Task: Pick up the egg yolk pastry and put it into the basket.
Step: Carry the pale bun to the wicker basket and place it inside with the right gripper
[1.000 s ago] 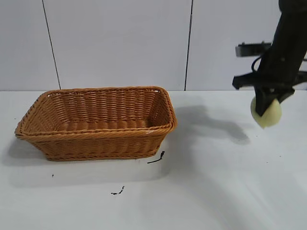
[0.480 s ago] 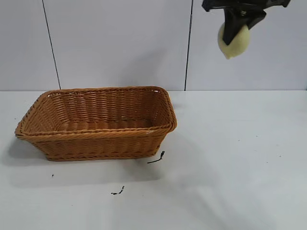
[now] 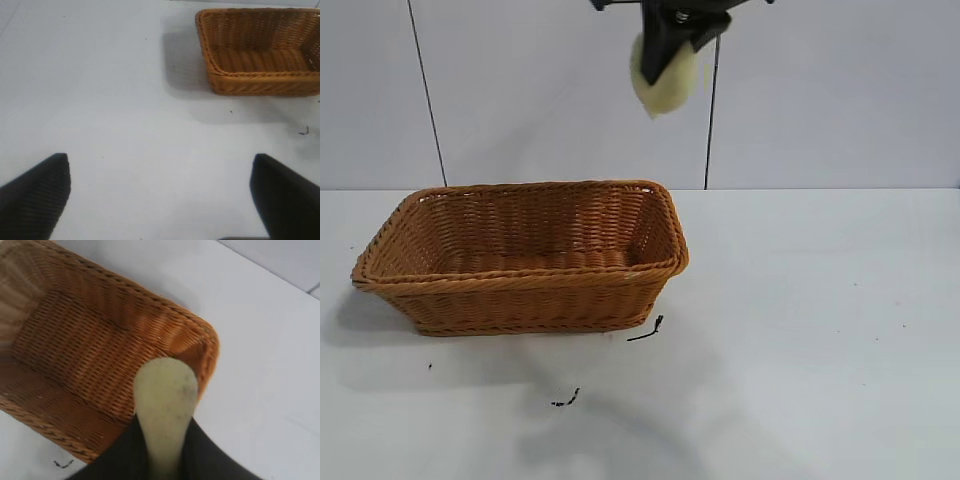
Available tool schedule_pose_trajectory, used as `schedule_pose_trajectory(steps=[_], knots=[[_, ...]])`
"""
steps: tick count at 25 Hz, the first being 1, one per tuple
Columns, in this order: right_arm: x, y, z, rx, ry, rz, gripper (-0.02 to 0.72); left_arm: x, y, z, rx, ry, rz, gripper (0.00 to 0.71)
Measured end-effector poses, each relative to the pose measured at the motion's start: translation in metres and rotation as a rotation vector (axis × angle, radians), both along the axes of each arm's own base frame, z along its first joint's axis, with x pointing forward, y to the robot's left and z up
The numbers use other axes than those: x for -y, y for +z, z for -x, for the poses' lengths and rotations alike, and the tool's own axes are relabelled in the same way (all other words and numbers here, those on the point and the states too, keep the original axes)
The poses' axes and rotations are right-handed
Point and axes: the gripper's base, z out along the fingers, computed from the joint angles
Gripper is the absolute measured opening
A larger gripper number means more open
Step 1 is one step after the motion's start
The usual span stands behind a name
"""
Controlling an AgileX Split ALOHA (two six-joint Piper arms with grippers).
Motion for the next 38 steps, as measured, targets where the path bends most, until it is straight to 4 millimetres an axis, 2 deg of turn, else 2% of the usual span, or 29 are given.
schedule_pose_trajectory(steps=[2,5,9,15,18,22,27,29,30,34,35,38], knots=[[-0.019,-0.007,0.004,0.017,0.038,-0.011,0.060,0.000,0.000,0.000,0.000,0.000,0.000,0.696],[-0.044,-0.028,0.006,0.021,0.085,-0.015,0.060,0.000,0.000,0.000,0.000,0.000,0.000,0.696],[-0.062,-0.067,-0.007,0.032,0.094,-0.039,0.060,0.000,0.000,0.000,0.000,0.000,0.000,0.696],[-0.070,-0.124,-0.025,0.023,0.089,-0.016,0.060,0.000,0.000,0.000,0.000,0.000,0.000,0.696],[-0.074,-0.146,-0.030,0.034,0.091,-0.018,0.060,0.000,0.000,0.000,0.000,0.000,0.000,0.696],[-0.077,-0.164,-0.033,0.030,0.091,-0.015,0.060,0.000,0.000,0.000,0.000,0.000,0.000,0.696],[-0.077,-0.170,-0.034,0.020,0.091,-0.008,0.077,0.000,0.000,0.000,0.000,0.000,0.000,0.696],[-0.077,-0.170,-0.034,0.020,0.091,-0.008,0.146,0.000,0.000,0.000,0.000,0.000,0.000,0.696],[-0.077,-0.170,-0.034,0.020,0.091,-0.008,0.212,0.000,0.000,0.000,0.000,0.000,0.000,0.696],[-0.077,-0.169,-0.033,0.021,0.091,-0.008,0.553,0.000,0.000,0.000,0.000,0.000,0.000,0.696],[-0.076,-0.167,-0.033,0.021,0.091,-0.008,0.608,0.000,0.000,0.000,0.000,0.000,0.000,0.696],[-0.075,-0.154,-0.032,0.013,0.091,-0.003,0.669,0.000,0.000,0.000,0.000,0.000,0.000,0.696]])
